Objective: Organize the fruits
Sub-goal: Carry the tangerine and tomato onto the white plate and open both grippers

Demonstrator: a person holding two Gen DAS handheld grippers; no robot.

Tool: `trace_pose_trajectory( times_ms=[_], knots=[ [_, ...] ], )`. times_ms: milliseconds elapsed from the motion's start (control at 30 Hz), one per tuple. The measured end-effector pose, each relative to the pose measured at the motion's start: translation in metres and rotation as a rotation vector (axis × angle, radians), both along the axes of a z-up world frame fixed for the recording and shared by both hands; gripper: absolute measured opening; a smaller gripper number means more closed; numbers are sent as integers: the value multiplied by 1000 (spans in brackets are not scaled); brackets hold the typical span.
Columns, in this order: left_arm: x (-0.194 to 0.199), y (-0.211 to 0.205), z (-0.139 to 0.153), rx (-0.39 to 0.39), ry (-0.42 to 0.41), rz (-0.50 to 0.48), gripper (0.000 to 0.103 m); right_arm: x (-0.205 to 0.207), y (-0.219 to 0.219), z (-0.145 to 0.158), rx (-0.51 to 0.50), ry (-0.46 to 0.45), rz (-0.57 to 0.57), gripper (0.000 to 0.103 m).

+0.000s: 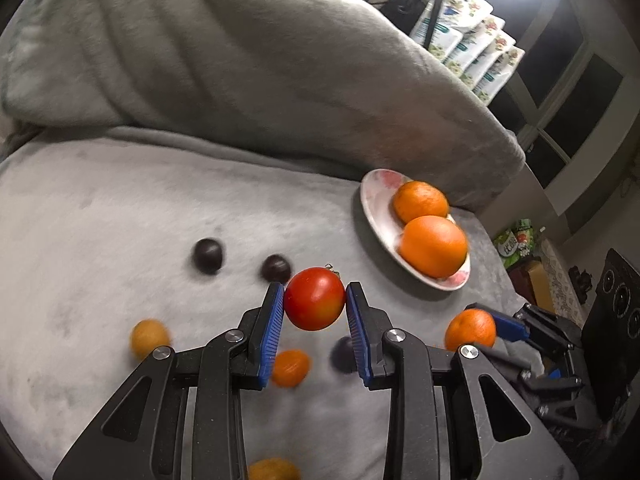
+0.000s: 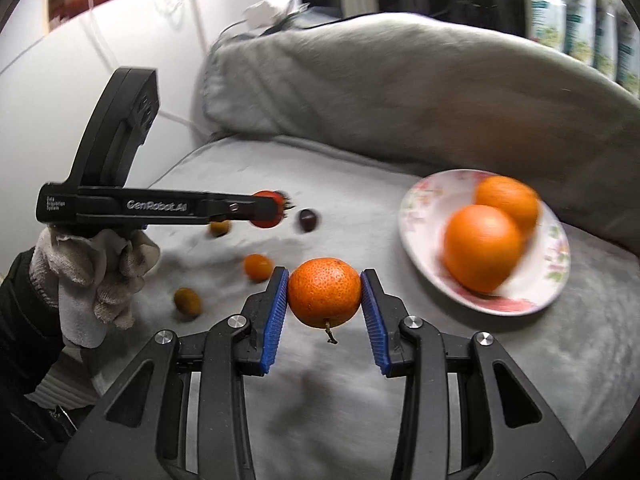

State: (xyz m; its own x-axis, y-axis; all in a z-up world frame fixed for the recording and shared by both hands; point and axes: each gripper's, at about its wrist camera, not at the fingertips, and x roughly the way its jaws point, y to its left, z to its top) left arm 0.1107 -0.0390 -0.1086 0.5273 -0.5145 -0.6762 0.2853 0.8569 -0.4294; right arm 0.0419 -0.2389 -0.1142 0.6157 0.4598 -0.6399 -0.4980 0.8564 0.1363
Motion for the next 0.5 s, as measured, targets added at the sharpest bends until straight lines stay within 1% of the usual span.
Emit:
trace_pose_trajectory(
  times_ms=[133, 267, 400, 500],
  knots=[
    [9, -22, 7, 0, -17, -35, 30, 1, -30, 8, 17, -13, -66, 38],
    [19, -43, 12, 18, -30, -68, 30, 9, -54, 11, 22, -22, -123, 38],
    [29, -64, 15, 65, -50, -94, 30, 18, -78, 12, 34, -26, -174, 38],
    [35, -83, 15, 144, -82, -119, 30, 26, -94, 11, 39, -23, -208, 38]
  ],
)
